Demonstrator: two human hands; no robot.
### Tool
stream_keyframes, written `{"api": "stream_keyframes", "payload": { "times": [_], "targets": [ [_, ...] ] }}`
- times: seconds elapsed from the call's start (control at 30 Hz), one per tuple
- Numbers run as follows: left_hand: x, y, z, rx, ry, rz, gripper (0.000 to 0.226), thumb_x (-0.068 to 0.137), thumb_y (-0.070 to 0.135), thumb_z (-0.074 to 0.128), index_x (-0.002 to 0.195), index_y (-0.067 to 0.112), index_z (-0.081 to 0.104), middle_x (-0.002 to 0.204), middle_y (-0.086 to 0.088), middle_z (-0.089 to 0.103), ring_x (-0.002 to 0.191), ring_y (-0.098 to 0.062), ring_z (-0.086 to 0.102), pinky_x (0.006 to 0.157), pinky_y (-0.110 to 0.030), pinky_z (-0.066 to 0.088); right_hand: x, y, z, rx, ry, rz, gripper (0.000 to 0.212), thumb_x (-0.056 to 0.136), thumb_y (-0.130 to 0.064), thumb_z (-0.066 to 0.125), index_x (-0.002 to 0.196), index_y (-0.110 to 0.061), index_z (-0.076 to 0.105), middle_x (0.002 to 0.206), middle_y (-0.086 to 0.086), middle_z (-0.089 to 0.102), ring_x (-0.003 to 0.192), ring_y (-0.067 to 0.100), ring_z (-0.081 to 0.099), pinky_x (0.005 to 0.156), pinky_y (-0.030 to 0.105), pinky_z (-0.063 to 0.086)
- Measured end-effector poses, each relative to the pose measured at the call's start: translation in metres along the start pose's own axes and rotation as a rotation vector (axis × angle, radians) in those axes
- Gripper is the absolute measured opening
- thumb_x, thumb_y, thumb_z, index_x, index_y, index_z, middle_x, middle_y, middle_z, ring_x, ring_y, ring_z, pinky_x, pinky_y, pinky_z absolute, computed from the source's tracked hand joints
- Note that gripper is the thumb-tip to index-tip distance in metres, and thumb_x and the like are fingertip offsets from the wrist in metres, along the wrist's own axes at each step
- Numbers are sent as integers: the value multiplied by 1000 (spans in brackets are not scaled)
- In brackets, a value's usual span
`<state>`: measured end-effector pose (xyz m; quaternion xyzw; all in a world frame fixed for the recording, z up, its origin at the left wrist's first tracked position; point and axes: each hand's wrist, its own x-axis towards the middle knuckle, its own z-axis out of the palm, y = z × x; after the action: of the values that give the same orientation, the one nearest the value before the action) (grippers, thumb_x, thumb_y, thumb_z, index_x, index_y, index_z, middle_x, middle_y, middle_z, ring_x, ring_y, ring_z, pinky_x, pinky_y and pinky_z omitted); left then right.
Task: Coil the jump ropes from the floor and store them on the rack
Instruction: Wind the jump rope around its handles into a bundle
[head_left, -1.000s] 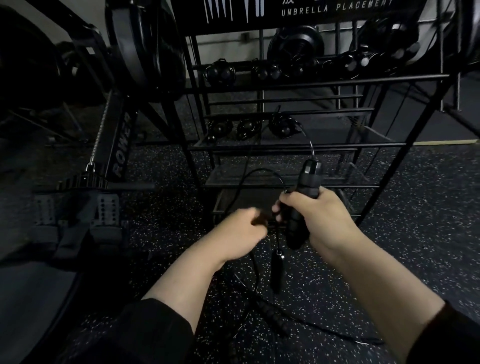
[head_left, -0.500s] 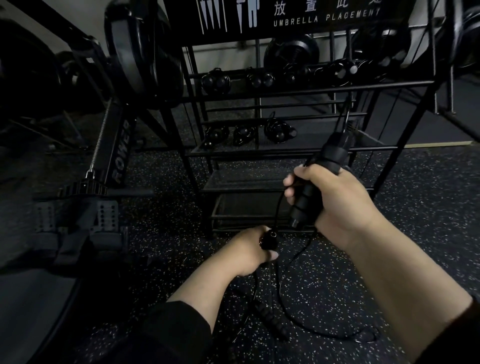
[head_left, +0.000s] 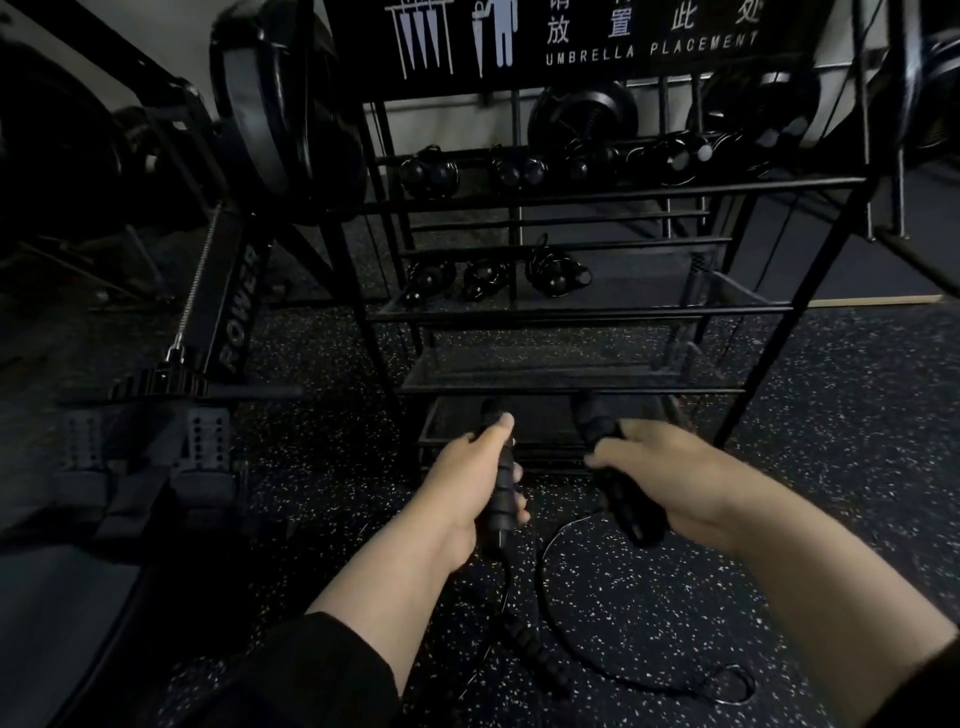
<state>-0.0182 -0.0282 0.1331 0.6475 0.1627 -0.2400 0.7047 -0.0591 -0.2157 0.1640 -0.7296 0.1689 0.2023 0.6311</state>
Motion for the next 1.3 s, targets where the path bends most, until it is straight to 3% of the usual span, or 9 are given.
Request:
{"api": "stream_keyframes", "payload": {
  "times": [0.17, 0.27, 0.33, 0.4, 0.5, 0.57, 0.83, 1.17, 1.3],
  "targets": [
    [-5, 5, 4, -183, -1, -73, 33, 100, 38, 63, 114, 8, 64, 83, -9, 70, 62, -25, 66, 60, -36, 59, -3, 4, 16, -55, -56, -143, 16, 97, -15, 63, 109, -17, 74, 62, -9, 63, 52, 6, 53, 47, 17, 37],
    [-7, 2, 9, -170, -80, -77, 38, 104, 40, 54, 122, 10, 69, 109, -11, 77, 98, -27, 76, 96, -47, 57, -5, 6, 22, 51, -4, -211, 14, 97, -26, 66, 104, -19, 76, 85, 2, 75, 67, 21, 66, 65, 27, 47],
    [-11, -1, 15, -199, -145, -72, 40, 107, 39, 48, 124, 9, 70, 115, -11, 76, 108, -26, 73, 105, -46, 51, -4, 9, 25, 105, -6, -229, 15, 100, -30, 63, 109, -27, 75, 103, -2, 79, 94, 19, 75, 84, 29, 54],
    [-13, -4, 20, -241, -190, -60, 43, 108, 39, 43, 128, 9, 68, 119, -11, 75, 111, -24, 72, 105, -43, 52, -4, 11, 28, 187, -30, -211, 18, 103, -28, 59, 116, -32, 70, 106, -7, 79, 100, 10, 74, 80, 23, 57],
    [-9, -5, 21, -179, -176, -18, 46, 106, 47, 43, 129, 15, 65, 118, -8, 75, 107, -28, 73, 79, -45, 61, -2, 11, 32, 308, -80, -145, 23, 102, -29, 60, 124, -30, 67, 106, 8, 78, 94, 32, 76, 80, 51, 62],
    [-6, -6, 19, -136, -188, -15, 46, 104, 51, 45, 127, 18, 67, 117, -9, 75, 108, -32, 72, 80, -53, 60, 0, 11, 32, 358, -119, -116, 24, 100, -28, 63, 124, -27, 65, 107, 17, 76, 89, 42, 74, 81, 59, 59],
    [-1, 3, 7, -319, -115, 22, 51, 90, 43, 70, 121, 3, 70, 116, -15, 75, 113, -30, 70, 108, -46, 49, -5, 5, 33, 430, -235, -60, 28, 97, -20, 65, 125, -25, 66, 93, 19, 68, 68, 31, 66, 47, 29, 53],
    [-13, 8, 8, -318, -96, 19, 43, 92, 36, 71, 123, 6, 70, 113, -4, 77, 109, -25, 73, 106, -46, 51, -9, 9, 39, 371, -295, -64, 36, 98, -33, 62, 134, -31, 62, 110, 22, 72, 82, 35, 67, 74, 46, 58],
    [-16, 13, 8, -306, -85, 25, 44, 91, 41, 69, 119, 8, 74, 114, -7, 77, 108, -24, 73, 109, -46, 48, -9, 7, 36, 567, -415, 46, 59, 100, -55, 45, 122, -6, 72, 117, 31, 69, 92, 41, 68, 86, 50, 59]
  ]
}}
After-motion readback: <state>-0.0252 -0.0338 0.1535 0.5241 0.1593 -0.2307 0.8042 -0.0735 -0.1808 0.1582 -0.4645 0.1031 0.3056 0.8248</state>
